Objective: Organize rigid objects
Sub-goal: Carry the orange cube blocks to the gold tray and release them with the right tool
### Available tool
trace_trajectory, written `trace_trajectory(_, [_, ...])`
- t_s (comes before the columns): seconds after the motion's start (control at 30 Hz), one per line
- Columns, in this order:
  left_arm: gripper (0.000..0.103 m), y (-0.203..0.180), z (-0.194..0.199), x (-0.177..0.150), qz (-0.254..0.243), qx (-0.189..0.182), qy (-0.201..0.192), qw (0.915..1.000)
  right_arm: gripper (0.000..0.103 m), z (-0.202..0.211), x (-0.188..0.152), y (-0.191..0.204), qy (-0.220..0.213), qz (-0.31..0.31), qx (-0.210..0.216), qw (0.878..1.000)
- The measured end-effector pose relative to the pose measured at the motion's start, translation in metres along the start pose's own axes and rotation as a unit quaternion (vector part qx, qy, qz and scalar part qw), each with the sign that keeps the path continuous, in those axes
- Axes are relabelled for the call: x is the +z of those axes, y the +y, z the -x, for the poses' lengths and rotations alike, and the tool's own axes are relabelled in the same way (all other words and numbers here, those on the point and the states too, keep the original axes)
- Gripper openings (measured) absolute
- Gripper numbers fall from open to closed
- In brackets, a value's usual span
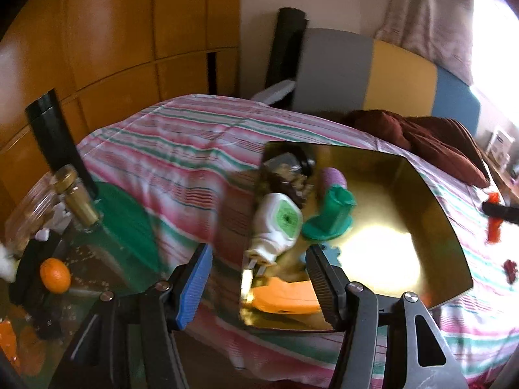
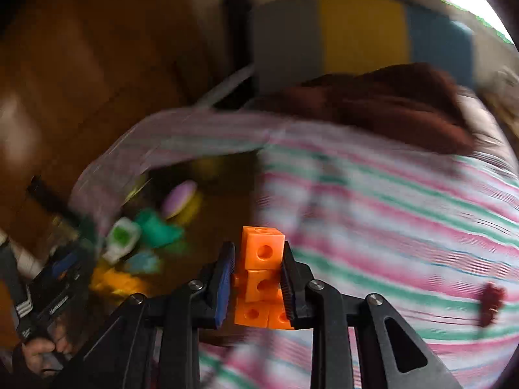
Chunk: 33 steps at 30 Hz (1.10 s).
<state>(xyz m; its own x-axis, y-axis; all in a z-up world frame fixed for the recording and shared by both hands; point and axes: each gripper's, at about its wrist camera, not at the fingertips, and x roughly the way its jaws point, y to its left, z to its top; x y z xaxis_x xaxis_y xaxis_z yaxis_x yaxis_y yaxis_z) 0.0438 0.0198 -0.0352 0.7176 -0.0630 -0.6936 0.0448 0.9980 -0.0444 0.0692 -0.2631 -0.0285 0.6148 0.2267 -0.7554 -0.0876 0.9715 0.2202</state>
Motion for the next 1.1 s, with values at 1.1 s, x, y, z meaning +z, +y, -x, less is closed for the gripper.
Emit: trace_trajectory(1.1, [0.062,-0.003,0.004,-0.011,-0.015,0.000,0.005,0.9999,0.035,-0.064,-0.021,0.079,0.048,0.029,0.064,0.996])
